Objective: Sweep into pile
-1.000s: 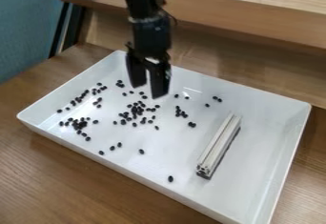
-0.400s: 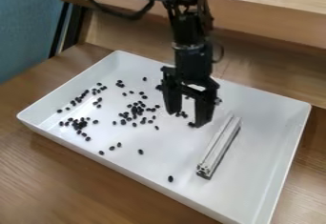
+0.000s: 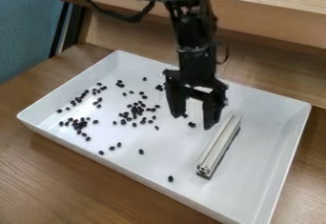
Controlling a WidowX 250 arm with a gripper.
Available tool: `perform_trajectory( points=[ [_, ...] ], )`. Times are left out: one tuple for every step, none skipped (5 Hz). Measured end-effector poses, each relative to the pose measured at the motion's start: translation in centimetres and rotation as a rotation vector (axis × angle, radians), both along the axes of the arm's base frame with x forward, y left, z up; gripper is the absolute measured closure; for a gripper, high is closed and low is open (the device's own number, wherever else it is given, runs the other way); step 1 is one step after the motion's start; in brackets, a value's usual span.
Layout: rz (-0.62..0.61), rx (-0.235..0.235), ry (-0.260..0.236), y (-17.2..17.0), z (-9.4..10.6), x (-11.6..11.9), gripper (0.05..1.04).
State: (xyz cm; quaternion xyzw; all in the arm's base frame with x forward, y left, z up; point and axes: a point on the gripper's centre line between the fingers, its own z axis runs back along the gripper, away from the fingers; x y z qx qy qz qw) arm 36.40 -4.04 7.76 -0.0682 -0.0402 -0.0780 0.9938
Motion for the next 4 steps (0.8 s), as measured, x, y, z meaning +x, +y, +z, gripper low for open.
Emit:
perform_trajectory(
  points=[
    [-0.024,-0.008,-0.008,-1.7,0.0,-0.1,0.083],
    [-0.055,-0.022,-0.009,-3.0,0.1,-0.2,0.083],
    [-0.067,-0.021,-0.017,-4.0,0.2,-0.2,0.083],
    [-0.062,0.005,0.012,-4.6,-1.3,-0.1,0.083]
  ],
)
